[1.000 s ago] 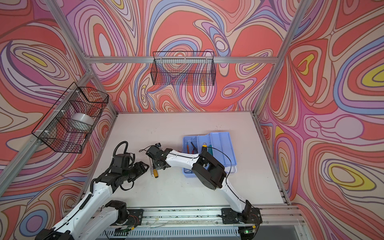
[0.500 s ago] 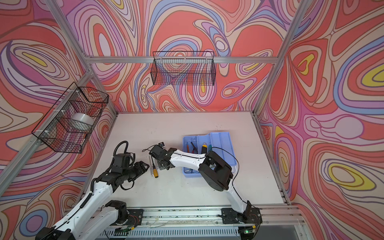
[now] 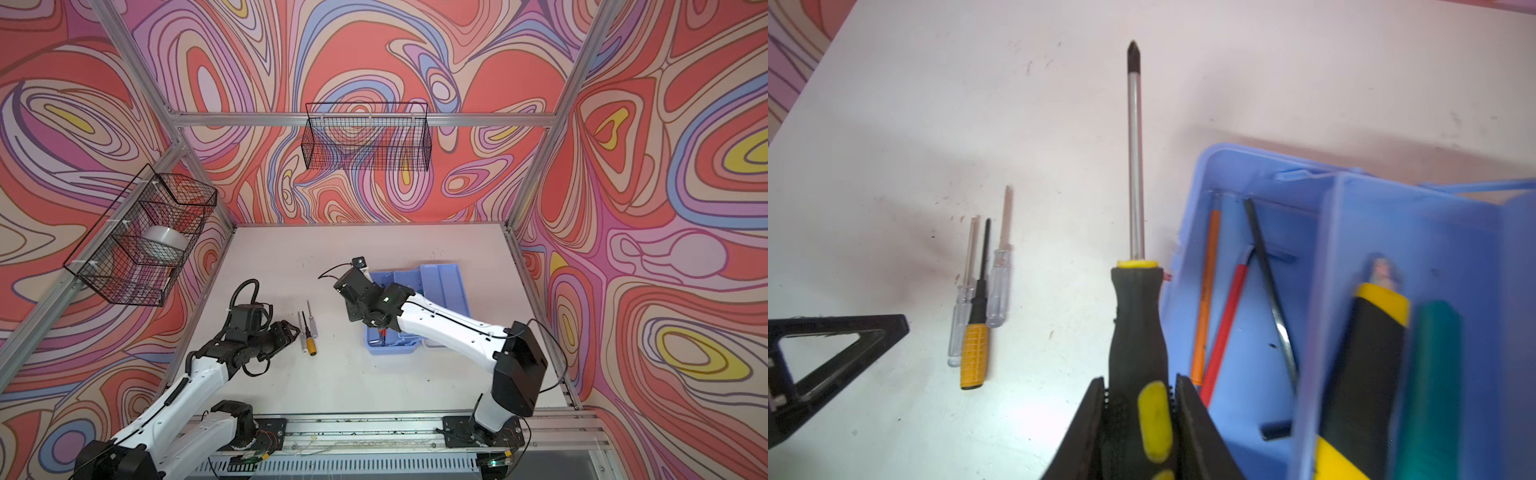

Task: Pack the tool kit
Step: 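Carry the black-yellow screwdriver with right gripper into the box middle tray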

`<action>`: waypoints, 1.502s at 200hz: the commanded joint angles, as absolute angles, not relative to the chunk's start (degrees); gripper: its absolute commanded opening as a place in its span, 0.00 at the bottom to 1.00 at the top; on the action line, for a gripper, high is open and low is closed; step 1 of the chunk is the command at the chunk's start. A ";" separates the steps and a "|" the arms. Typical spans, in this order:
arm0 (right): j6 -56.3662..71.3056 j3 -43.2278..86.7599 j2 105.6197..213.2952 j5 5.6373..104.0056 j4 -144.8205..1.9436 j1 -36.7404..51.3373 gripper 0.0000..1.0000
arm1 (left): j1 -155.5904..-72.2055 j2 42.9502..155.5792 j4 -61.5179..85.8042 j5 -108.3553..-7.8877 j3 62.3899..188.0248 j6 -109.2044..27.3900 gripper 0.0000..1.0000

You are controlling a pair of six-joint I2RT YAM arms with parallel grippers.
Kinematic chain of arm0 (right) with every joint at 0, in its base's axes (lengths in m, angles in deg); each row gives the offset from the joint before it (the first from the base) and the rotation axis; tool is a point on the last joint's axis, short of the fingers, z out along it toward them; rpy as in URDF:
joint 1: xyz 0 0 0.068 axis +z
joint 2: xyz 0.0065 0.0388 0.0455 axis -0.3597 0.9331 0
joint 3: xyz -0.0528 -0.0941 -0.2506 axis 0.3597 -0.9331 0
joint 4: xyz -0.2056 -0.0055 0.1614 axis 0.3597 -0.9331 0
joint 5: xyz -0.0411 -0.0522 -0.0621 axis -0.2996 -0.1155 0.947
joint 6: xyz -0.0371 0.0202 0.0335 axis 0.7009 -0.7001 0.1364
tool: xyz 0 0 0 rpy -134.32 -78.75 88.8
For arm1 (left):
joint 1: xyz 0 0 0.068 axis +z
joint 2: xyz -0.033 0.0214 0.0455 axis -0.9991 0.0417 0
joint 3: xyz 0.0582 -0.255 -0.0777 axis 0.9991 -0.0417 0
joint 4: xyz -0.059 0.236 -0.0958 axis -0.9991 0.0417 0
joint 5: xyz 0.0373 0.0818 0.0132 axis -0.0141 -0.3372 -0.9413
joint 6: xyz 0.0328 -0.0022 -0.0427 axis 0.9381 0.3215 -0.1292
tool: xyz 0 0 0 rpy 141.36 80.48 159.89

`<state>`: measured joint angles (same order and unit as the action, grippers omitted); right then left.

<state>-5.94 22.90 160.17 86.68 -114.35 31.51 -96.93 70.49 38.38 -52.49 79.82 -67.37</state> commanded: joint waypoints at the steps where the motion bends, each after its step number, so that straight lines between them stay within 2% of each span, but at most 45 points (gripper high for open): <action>1: -5.38 19.19 153.59 91.29 -120.28 27.36 0.04 | -96.59 71.00 37.85 -52.80 81.65 -66.27 0.63; 64: -0.44 10.02 140.83 90.76 -124.02 15.24 0.05 | -96.81 71.78 37.26 -52.36 81.52 -66.00 0.63; 126: 1.18 3.08 139.79 87.83 -120.71 10.28 0.05 | -96.98 71.73 38.03 -53.07 81.97 -65.43 0.62; 188: 1.61 2.27 141.94 84.62 -118.48 9.96 0.07 | -97.53 73.70 36.98 -52.99 82.13 -65.52 0.62; 251: 0.70 0.41 142.38 82.83 -116.90 10.02 0.17 | -98.32 75.72 36.27 -53.24 82.20 -65.22 0.62; 300: 0.47 0.68 143.07 81.81 -116.24 10.01 0.32 | -100.24 77.20 36.37 -55.30 84.85 -64.78 0.64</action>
